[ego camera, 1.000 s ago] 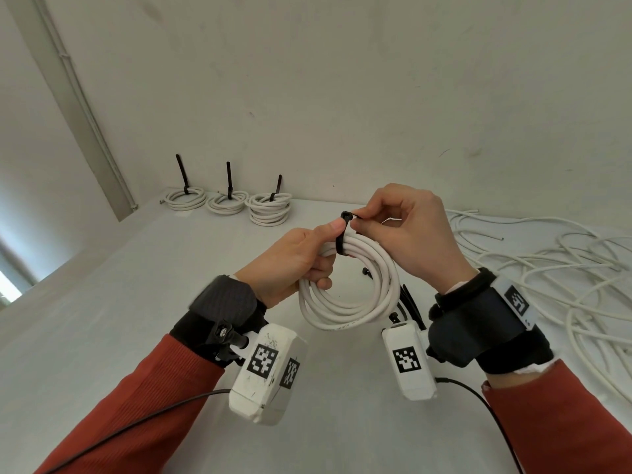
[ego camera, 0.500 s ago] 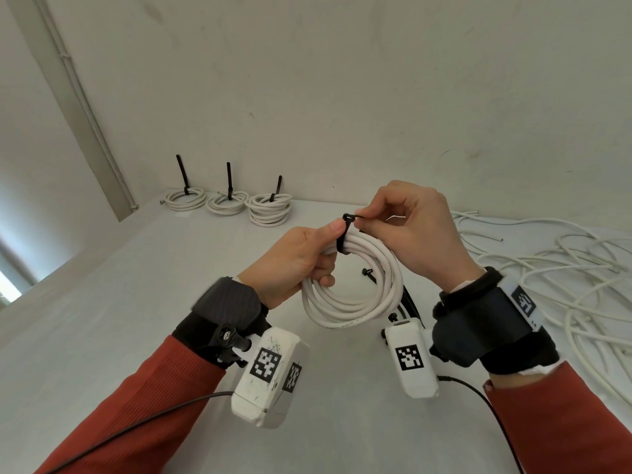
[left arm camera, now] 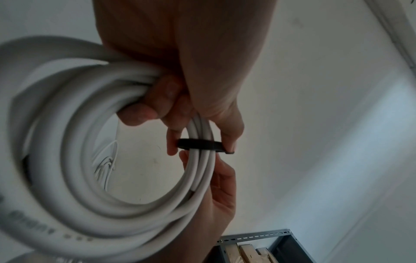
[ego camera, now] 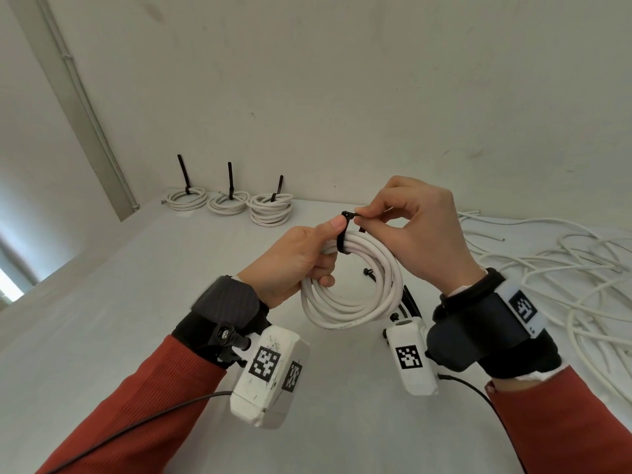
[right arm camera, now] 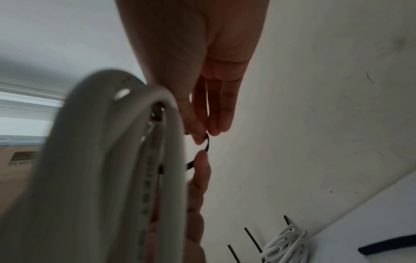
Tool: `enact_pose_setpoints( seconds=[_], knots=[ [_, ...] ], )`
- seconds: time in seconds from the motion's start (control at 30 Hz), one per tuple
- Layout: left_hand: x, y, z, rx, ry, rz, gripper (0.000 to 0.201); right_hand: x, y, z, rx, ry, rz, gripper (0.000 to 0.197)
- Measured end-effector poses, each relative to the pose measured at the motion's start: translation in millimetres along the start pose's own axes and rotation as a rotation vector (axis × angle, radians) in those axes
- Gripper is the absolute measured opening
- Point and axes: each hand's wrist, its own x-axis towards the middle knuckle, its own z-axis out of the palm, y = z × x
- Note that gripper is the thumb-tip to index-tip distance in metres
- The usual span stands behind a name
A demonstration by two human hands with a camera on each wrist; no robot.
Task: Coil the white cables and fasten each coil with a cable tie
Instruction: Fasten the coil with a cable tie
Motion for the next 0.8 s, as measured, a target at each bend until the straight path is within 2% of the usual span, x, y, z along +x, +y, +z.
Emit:
enact_pose_setpoints(
  seconds=[0.07, 0.23, 0.4, 0.5, 0.57, 0.63, 0.7, 0.8],
  knots=[
    [0, 1, -1, -0.008, -0.007, -0.005, 0.038, 0, -1, -1, -0.032, 0.01, -0.059, 0.005],
    [0, 1, -1, -0.021, -0.012, 0.006, 0.045, 1, -1, -4, -0.102, 0.019, -0.171, 0.006],
    [-1, 3, 1, -0.013, -0.001, 0.018, 0.038, 0, -7, -4, -0.008, 0.039, -0.137, 0.005],
    [-2, 5, 0, -0.047, -0.03, 0.02, 0.032, -1, -15, -3, 0.174, 0.069, -0.003, 0.027],
    [-3, 5, -3, -0.058, -0.047, 0.01, 0.031, -3, -19, 0, 0.197, 0.086, 0.0, 0.043],
    [-3, 5, -4, -0.039, -0.048, 0.014, 0.029, -4, -21, 0, 0.167, 0.084, -0.017, 0.05],
    [-3, 5, -2, 0.028, 0.001, 0.067, 0.026, -3, -18, -5, 0.231, 0.04, 0.027, 0.046],
    [-2, 7, -7, 0.344, 0.223, 0.295, 0.024, 4, -14, -17, 0.217, -0.088, 0.171, 0.034]
  ],
)
